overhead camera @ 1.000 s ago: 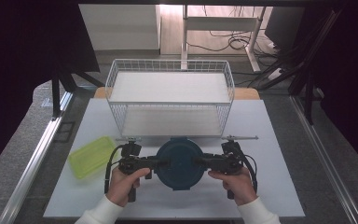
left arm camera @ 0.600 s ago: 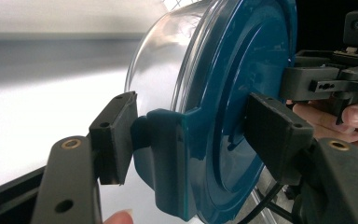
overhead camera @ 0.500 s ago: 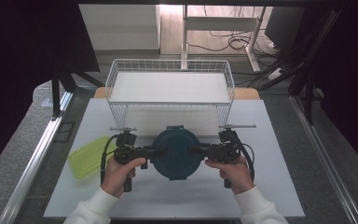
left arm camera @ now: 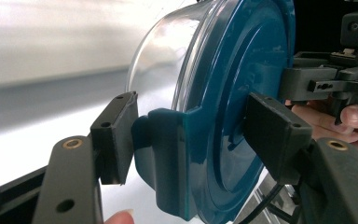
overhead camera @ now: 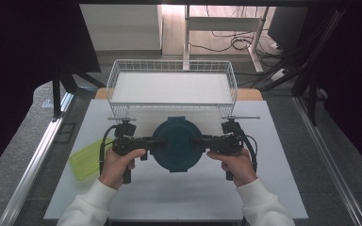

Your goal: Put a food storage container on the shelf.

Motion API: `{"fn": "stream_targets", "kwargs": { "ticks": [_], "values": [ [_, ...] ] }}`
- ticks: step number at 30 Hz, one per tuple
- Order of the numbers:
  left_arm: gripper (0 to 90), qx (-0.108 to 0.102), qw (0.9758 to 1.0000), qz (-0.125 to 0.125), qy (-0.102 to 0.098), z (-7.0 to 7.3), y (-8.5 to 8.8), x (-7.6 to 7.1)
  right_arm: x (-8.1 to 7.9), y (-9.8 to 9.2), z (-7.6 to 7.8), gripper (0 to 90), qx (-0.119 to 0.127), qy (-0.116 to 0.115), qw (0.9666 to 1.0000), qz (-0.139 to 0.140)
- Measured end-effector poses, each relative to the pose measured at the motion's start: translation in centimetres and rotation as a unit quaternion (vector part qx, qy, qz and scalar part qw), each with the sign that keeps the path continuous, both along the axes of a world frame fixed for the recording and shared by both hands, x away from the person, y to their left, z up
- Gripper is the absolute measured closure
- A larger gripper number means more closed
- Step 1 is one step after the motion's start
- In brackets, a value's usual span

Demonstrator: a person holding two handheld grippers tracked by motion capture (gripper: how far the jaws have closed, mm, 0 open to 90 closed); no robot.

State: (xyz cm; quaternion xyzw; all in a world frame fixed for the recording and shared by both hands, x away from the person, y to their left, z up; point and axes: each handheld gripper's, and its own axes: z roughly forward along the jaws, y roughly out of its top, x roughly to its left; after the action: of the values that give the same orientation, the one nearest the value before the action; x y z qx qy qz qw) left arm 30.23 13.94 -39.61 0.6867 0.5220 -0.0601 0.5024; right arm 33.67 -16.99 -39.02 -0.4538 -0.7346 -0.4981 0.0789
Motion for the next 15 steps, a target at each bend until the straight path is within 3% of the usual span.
{"fn": "stream_targets", "kwargs": {
  "ticks": [15],
  "values": [
    [36.4, 0.009, 0.9997, -0.005, -0.02, 3.9, 0.3, 1.8, 1.6, 0.2, 3.5, 39.1, 0.01, -0.015, 0.9998, -0.002]
  ]
}}
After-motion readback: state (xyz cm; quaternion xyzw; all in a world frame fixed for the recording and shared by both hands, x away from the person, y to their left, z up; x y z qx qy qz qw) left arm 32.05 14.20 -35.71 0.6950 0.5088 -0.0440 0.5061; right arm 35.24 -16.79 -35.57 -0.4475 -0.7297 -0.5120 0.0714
